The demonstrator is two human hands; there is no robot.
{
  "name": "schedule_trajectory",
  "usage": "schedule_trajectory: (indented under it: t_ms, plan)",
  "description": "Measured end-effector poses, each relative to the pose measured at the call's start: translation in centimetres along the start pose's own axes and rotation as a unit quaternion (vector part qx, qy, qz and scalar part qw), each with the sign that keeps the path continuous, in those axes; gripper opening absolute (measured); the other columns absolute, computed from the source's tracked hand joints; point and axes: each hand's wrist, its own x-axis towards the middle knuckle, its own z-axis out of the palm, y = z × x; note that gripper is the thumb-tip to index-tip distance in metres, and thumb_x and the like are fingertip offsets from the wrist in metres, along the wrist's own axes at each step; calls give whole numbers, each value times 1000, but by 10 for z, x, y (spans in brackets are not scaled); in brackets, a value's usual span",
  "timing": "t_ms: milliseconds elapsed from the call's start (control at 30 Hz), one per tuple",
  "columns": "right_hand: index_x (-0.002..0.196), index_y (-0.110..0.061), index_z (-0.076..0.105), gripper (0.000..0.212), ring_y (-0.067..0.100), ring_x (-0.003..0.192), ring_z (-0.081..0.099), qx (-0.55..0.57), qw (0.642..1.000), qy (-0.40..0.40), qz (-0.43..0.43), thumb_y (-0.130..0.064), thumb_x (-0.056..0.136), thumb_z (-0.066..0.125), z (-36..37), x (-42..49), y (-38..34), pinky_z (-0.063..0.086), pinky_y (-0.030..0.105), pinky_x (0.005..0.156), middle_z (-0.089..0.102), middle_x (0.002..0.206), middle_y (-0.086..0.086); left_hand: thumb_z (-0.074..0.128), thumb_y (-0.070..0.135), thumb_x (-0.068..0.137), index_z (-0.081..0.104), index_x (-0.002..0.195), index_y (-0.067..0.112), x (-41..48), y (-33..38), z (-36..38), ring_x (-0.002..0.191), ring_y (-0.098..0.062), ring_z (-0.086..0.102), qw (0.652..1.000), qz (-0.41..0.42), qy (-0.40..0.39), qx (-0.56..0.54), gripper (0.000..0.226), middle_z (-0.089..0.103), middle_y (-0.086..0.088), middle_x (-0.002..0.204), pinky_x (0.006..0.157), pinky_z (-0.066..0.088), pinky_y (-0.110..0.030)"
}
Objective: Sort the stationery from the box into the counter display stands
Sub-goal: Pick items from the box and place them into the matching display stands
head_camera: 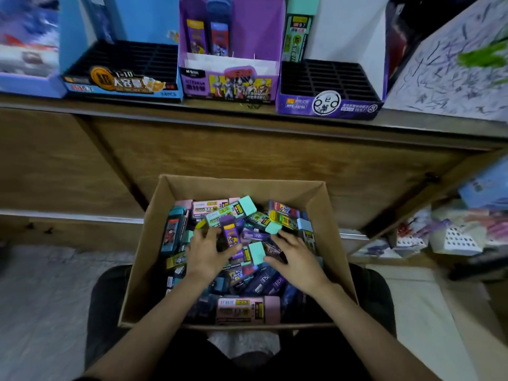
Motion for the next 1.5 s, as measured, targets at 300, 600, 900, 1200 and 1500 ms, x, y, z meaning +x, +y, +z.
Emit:
schedule_trajectory:
  t_ms: [300, 600, 900, 1200, 1500]
  plan:
    - [133, -16, 53, 42, 5, 128, 39, 139, 981, -41, -127, -8, 92, 57, -17, -18, 0, 21, 6, 104, 48, 136, -5, 75, 36, 76, 36, 143, 15, 2, -31, -22, 129, -27, 36, 989, 103, -102, -37, 80, 34, -12, 137, 110, 30, -34]
    - [147, -10, 27, 63, 26, 138, 29, 32, 995, 17, 95, -42, 96, 47, -16, -1, 2, 28, 35, 109, 35, 148, 11, 63, 68, 70, 43, 135, 24, 0, -52, -35, 127, -27, 34, 989, 43, -54, 129, 81, 40, -6, 134, 103, 29, -40]
    - [150, -29, -9, 105, 29, 145, 12, -36, 991, -55, 114, -70, 77, 54, -3, -1, -13, 12, 42, 116, 7, 158, 13, 78, 38, 73, 57, 109, 8, 0, -48, -41, 91, -15, 57, 988, -13, -142, -51, 51, 64, -4, 102, 71, 40, -25]
    - [150, -12, 1, 114, 27, 129, 41, 75, 993, -14, 86, -54, 72, 73, 7, -1, -30, 24, 37, 110, 48, 138, 8, 80, 16, 74, 61, 77, 15, -10, -32, -32, 58, -2, 56, 967, -13, -148, -206, 19, 62, 11, 61, 47, 37, -6]
    - [134, -10, 29, 82, 22, 103, 61, 430, 888, 27, 162, 5, 70, 77, -11, 23, -27, 48, 36, 91, 62, 106, 5, 76, 13, 77, 65, 93, 16, -7, -37, -39, 87, -16, 63, 908, -107, -146, -378, 20, 70, 0, 91, 63, 44, -21]
